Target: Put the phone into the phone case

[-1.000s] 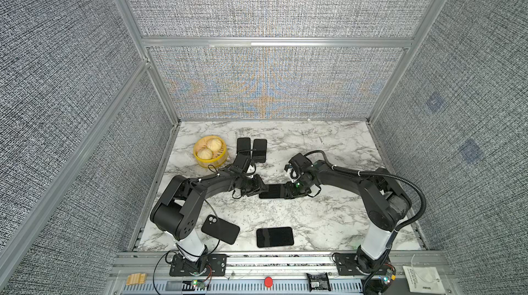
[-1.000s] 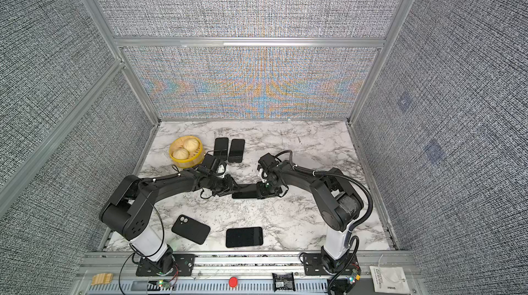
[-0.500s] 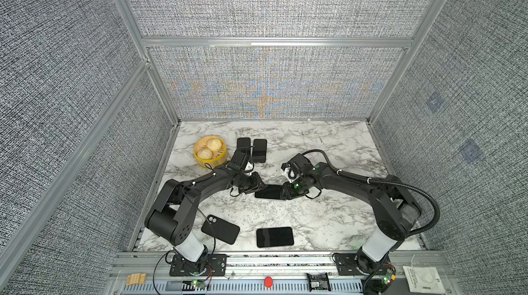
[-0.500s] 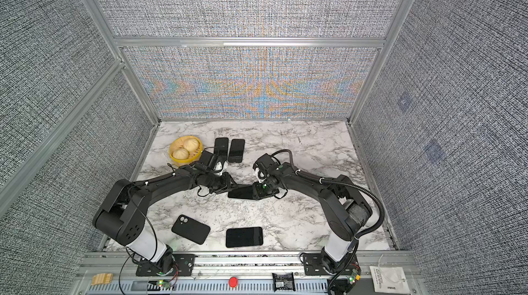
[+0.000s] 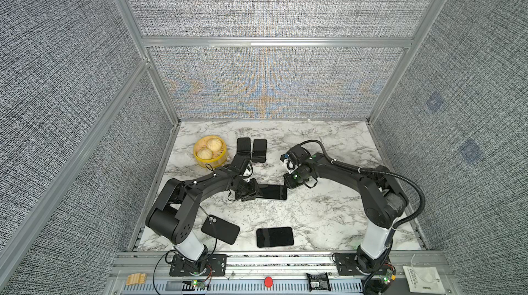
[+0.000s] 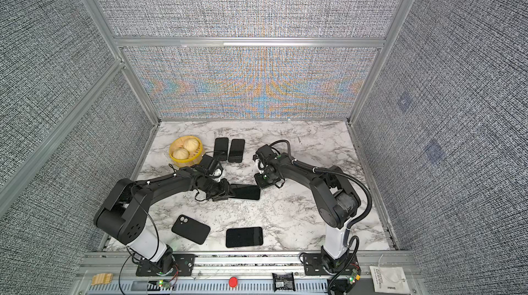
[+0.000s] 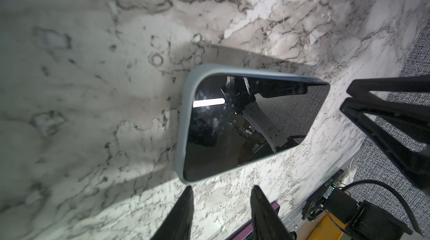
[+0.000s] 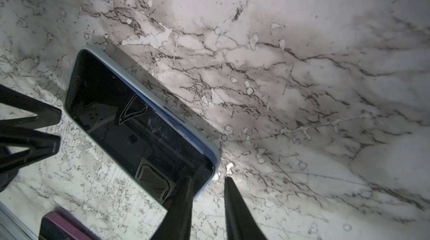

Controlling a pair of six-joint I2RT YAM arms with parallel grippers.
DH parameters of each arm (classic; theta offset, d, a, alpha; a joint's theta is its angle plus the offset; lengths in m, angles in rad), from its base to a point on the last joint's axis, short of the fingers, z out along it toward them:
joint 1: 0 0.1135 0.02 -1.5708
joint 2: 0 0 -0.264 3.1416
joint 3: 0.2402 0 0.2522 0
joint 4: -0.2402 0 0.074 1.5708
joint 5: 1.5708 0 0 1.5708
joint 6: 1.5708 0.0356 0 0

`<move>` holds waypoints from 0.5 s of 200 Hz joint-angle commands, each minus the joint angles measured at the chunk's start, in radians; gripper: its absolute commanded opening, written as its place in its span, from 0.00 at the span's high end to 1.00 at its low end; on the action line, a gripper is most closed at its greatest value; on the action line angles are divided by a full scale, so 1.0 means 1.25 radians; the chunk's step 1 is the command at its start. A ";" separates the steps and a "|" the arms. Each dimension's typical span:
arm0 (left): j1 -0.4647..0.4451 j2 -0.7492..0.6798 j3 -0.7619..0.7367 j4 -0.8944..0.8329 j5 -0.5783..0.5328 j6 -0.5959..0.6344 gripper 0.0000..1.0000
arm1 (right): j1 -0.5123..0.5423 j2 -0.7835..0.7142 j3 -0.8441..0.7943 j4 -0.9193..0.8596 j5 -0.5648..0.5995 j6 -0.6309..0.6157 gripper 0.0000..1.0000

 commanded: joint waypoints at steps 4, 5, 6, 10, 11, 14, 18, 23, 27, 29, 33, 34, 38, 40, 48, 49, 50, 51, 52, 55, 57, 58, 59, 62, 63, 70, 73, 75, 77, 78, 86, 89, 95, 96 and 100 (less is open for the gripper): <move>0.000 0.012 0.008 0.007 0.001 0.012 0.57 | -0.001 0.017 0.013 -0.001 -0.012 -0.016 0.73; 0.000 0.012 0.008 0.008 0.001 0.012 0.57 | -0.001 0.018 0.013 -0.001 -0.013 -0.016 0.73; 0.000 0.013 0.008 0.007 0.001 0.012 0.57 | -0.002 0.018 0.013 -0.001 -0.013 -0.017 0.73; 0.000 0.012 0.009 0.008 0.000 0.012 0.57 | -0.002 0.020 0.013 0.000 -0.012 -0.017 0.73; 0.000 0.013 0.009 0.009 0.000 0.012 0.57 | -0.002 0.020 0.013 0.000 -0.012 -0.017 0.73; 0.000 0.013 0.009 0.009 0.000 0.011 0.58 | -0.001 0.020 0.014 -0.001 -0.013 -0.017 0.73; 0.000 0.013 0.010 0.011 0.000 0.011 0.58 | -0.002 0.021 0.013 -0.001 -0.011 -0.018 0.73; 0.000 0.015 0.010 0.013 0.000 0.011 0.58 | -0.003 0.023 0.014 -0.002 -0.011 -0.018 0.73; 0.000 0.016 0.012 0.013 -0.001 0.012 0.57 | -0.003 0.024 0.015 -0.002 -0.012 -0.018 0.74; -0.001 0.017 0.012 0.013 -0.001 0.012 0.58 | -0.004 0.024 0.015 -0.002 -0.012 -0.018 0.74; 0.000 0.018 0.014 0.013 -0.001 0.012 0.57 | -0.005 0.026 0.015 -0.002 -0.013 -0.018 0.74; 0.000 0.018 0.015 0.012 -0.001 0.013 0.57 | -0.004 0.026 0.015 -0.002 -0.014 -0.018 0.74; 0.000 0.020 0.015 0.013 -0.001 0.014 0.58 | -0.004 0.026 0.014 -0.002 -0.015 -0.018 0.75; 0.000 0.020 0.016 0.012 0.000 0.013 0.58 | -0.005 0.026 0.014 -0.002 -0.016 -0.018 0.75; 0.000 0.022 0.019 0.012 0.000 0.014 0.58 | -0.004 0.027 0.012 -0.002 -0.019 -0.017 0.76; 0.000 0.022 0.019 0.012 0.000 0.014 0.58 | -0.004 0.027 0.012 -0.003 -0.020 -0.017 0.76; 0.000 0.022 0.019 0.012 0.000 0.014 0.58 | -0.004 0.027 0.012 -0.003 -0.020 -0.017 0.76; 0.000 0.022 0.019 0.012 0.000 0.014 0.58 | -0.004 0.027 0.011 -0.003 -0.021 -0.016 0.76; 0.000 0.022 0.020 0.012 0.000 0.014 0.58 | -0.004 0.026 0.011 -0.002 -0.021 -0.016 0.76; 0.000 0.023 0.021 0.012 0.000 0.014 0.58 | -0.005 0.027 0.009 -0.002 -0.022 -0.015 0.77; 0.000 0.022 0.021 0.012 0.000 0.015 0.58 | -0.004 0.026 0.008 -0.002 -0.022 -0.015 0.77; 0.000 0.022 0.021 0.012 0.000 0.015 0.58 | -0.004 0.026 0.007 -0.002 -0.023 -0.015 0.77; 0.000 0.023 0.020 0.012 0.000 0.015 0.58 | -0.004 0.026 0.006 -0.002 -0.023 -0.015 0.77; 0.000 0.022 0.021 0.012 0.000 0.015 0.58 | -0.003 0.025 0.005 -0.001 -0.025 -0.014 0.77; 0.000 0.022 0.022 0.012 0.000 0.015 0.58 | -0.004 0.025 0.004 -0.001 -0.025 -0.014 0.77; 0.000 0.021 0.021 0.013 0.000 0.015 0.58 | -0.004 0.025 -0.002 0.002 -0.030 -0.012 0.78; 0.000 0.021 0.020 0.013 -0.001 0.014 0.58 | -0.004 0.024 -0.004 0.002 -0.031 -0.011 0.78; 0.000 0.021 0.020 0.014 0.000 0.014 0.58 | -0.004 0.024 -0.005 0.003 -0.032 -0.011 0.78; 0.001 0.022 0.020 0.014 -0.001 0.014 0.58 | -0.005 0.024 -0.006 0.004 -0.032 -0.010 0.78; 0.001 0.021 0.020 0.014 -0.001 0.014 0.58 | -0.004 0.024 -0.007 0.004 -0.033 -0.010 0.78; 0.000 0.021 0.020 0.016 -0.001 0.014 0.58 | -0.004 0.024 -0.011 0.006 -0.036 -0.008 0.79; 0.000 0.021 0.018 0.016 -0.001 0.014 0.58 | -0.004 0.025 -0.012 0.007 -0.037 -0.007 0.80; 0.000 0.023 0.018 0.017 -0.001 0.014 0.58 | -0.004 0.025 -0.013 0.008 -0.040 -0.007 0.80; -0.001 0.023 0.019 0.017 -0.001 0.014 0.58 | -0.004 0.025 -0.013 0.008 -0.041 -0.007 0.81; 0.000 0.024 0.018 0.018 -0.001 0.014 0.58 | -0.004 0.025 -0.014 0.008 -0.041 -0.006 0.81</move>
